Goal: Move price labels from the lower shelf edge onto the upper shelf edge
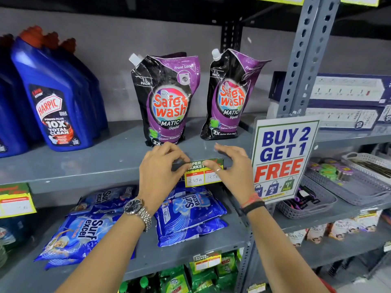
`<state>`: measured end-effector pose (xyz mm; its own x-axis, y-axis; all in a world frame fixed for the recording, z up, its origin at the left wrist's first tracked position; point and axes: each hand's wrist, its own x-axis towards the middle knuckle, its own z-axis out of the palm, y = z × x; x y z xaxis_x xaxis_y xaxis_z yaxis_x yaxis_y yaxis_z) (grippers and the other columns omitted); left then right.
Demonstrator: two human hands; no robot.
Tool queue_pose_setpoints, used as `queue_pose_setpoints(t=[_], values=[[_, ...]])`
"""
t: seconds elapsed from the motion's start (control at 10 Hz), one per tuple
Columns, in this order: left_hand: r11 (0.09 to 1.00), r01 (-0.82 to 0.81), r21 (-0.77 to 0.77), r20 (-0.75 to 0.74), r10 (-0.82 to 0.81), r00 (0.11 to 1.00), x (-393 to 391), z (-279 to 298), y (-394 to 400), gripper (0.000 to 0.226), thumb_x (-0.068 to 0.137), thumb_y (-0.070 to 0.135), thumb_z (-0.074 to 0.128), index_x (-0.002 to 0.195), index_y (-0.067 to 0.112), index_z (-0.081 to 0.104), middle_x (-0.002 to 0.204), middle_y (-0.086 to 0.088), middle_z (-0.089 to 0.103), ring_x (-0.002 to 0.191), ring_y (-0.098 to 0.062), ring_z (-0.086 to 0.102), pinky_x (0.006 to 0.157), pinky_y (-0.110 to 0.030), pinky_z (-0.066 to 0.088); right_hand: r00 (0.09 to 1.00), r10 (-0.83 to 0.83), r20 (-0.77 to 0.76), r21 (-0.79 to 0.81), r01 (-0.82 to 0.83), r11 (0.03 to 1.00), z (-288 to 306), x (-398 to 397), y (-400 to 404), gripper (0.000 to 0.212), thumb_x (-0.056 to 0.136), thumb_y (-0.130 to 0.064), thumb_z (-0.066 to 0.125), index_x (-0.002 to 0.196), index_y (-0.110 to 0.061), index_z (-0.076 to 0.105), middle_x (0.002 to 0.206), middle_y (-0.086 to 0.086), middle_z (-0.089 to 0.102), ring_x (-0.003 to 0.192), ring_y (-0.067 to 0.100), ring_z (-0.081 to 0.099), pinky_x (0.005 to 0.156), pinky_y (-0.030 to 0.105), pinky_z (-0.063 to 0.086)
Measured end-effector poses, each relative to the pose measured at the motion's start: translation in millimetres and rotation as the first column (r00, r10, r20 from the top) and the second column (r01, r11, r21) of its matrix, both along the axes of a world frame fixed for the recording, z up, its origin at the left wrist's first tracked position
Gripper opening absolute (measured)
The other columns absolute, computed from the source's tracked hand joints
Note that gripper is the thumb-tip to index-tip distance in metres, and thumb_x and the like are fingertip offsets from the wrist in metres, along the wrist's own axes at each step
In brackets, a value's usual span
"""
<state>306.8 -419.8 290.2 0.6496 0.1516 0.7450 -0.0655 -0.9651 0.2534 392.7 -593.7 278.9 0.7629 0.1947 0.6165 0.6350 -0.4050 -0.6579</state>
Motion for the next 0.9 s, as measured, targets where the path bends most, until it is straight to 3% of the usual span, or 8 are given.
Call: queue_pose_setpoints(t=[0.1, 0.2, 0.4, 0.5, 0.6, 0.7, 0.8, 0.9], values=[[0.993, 0.106, -0.055, -0.019, -0.107, 0.994, 6.7, -2.4, 2.8, 0.024, 0.079, 0.047, 0.064, 0.097, 0.034, 0.072, 0.102, 0.019, 0.071, 0.099, -0.002, 0.064, 0.085, -0.029, 0.050, 0.999, -0.035, -0.024, -0.123, 0.032, 0.992, 2.3, 0.5, 13.7, 0.062, 0.063, -0.058, 0.072, 0.115, -0.027, 0.062, 0.115, 0.004, 0.061, 0.110, 0.016, 0.054, 0.093, 0.024, 0.039], [0.987, 0.114, -0.111, -0.015, -0.116, 0.993, 10.7, -5.9, 5.4, 0.023, 0.081, 0.047, 0.063, 0.095, 0.034, 0.074, 0.102, 0.021, 0.072, 0.101, 0.003, 0.064, 0.078, -0.027, 0.055, 0.997, -0.052, -0.049, -0.098, 0.047, 0.994, 2.7, 5.9, 14.3, 0.048, 0.066, -0.048, 0.074, 0.109, -0.027, 0.067, 0.114, 0.006, 0.065, 0.109, 0.018, 0.058, 0.097, 0.031, 0.044], [0.986, 0.112, -0.125, -0.048, -0.119, 0.992, 11.7, -6.0, 5.1, 0.022, 0.083, 0.046, 0.061, 0.098, 0.035, 0.073, 0.104, 0.020, 0.072, 0.104, 0.001, 0.064, 0.072, -0.029, 0.056, 0.996, 0.022, -0.089, -0.068, -0.028, 0.997, 9.9, 12.1, 5.6, 0.028, 0.077, -0.021, 0.070, 0.105, -0.022, 0.070, 0.105, 0.008, 0.070, 0.096, 0.014, 0.062, 0.088, 0.021, 0.044], [0.986, 0.105, -0.129, -0.059, -0.113, 0.992, 9.7, -3.4, 4.2, 0.021, 0.083, 0.045, 0.061, 0.097, 0.035, 0.073, 0.102, 0.020, 0.073, 0.097, 0.001, 0.066, 0.068, -0.026, 0.055, 0.987, 0.089, -0.132, -0.031, -0.094, 0.995, 13.6, 13.7, -3.5, 0.023, 0.083, -0.007, 0.062, 0.103, -0.015, 0.071, 0.104, 0.009, 0.073, 0.088, 0.011, 0.065, 0.081, 0.018, 0.053], [0.983, 0.093, -0.161, -0.082, -0.107, 0.991, 7.8, -0.7, 1.9, 0.020, 0.082, 0.044, 0.062, 0.096, 0.035, 0.073, 0.100, 0.020, 0.073, 0.088, 0.000, 0.067, 0.065, -0.025, 0.054, 0.989, 0.090, -0.121, -0.056, -0.097, 0.994, 18.1, 15.3, -7.7, 0.023, 0.084, 0.000, 0.059, 0.101, -0.009, 0.071, 0.103, 0.008, 0.073, 0.087, 0.007, 0.064, 0.068, -0.004, 0.043], [0.977, 0.086, -0.196, -0.135, -0.114, 0.984, 5.1, 4.5, 2.7, 0.020, 0.083, 0.043, 0.063, 0.097, 0.034, 0.073, 0.100, 0.017, 0.074, 0.088, -0.002, 0.068, 0.070, -0.028, 0.056, 0.985, 0.099, -0.142, -0.121, -0.117, 0.986, 22.5, 14.0, -8.9, 0.025, 0.085, 0.003, 0.056, 0.100, -0.009, 0.071, 0.104, 0.008, 0.073, 0.093, 0.010, 0.065, 0.070, -0.006, 0.041], [0.984, 0.085, -0.159, -0.171, -0.113, 0.979, 0.4, 10.7, 6.5, 0.021, 0.087, 0.039, 0.059, 0.103, 0.033, 0.072, 0.101, 0.013, 0.075, 0.090, -0.006, 0.068, 0.075, -0.030, 0.056, 0.984, 0.089, -0.153, -0.195, -0.119, 0.974, 33.3, 16.6, -8.2, 0.031, 0.084, 0.010, 0.050, 0.100, -0.007, 0.071, 0.107, 0.009, 0.072, 0.103, 0.015, 0.064, 0.082, 0.004, 0.040], [0.991, 0.030, -0.133, 0.047, -0.024, 0.999, -9.0, 20.4, 12.3, 0.024, 0.091, 0.034, 0.052, 0.109, 0.031, 0.068, 0.092, 0.005, 0.076, 0.086, -0.013, 0.069, 0.075, -0.029, 0.055, 0.990, 0.070, -0.120, -0.290, -0.102, 0.952, 49.0, 9.8, 1.6, 0.040, 0.082, 0.013, 0.043, 0.104, -0.008, 0.069, 0.111, 0.009, 0.070, 0.108, 0.019, 0.063, 0.087, 0.012, 0.041]])
